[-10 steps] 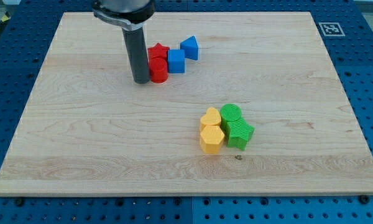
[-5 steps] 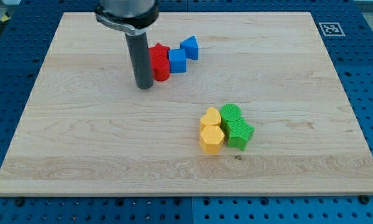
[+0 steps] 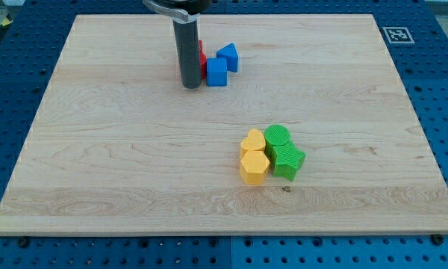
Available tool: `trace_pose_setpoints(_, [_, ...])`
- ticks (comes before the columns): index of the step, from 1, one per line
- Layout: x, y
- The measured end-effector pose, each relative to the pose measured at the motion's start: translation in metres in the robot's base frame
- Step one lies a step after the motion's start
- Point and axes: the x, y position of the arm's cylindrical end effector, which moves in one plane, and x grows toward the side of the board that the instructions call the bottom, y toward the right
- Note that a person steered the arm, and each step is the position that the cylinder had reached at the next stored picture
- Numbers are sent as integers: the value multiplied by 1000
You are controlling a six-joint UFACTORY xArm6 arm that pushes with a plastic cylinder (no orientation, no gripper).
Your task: Move the red blocks up a bit
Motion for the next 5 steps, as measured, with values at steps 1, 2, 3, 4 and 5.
trace_pose_setpoints(1, [13, 37])
trace_pose_setpoints(2, [8, 92])
trace_pose_setpoints(3, [-23, 117])
trace_pose_setpoints(4, [-36, 117])
trace_pose_setpoints(5, [-39, 108])
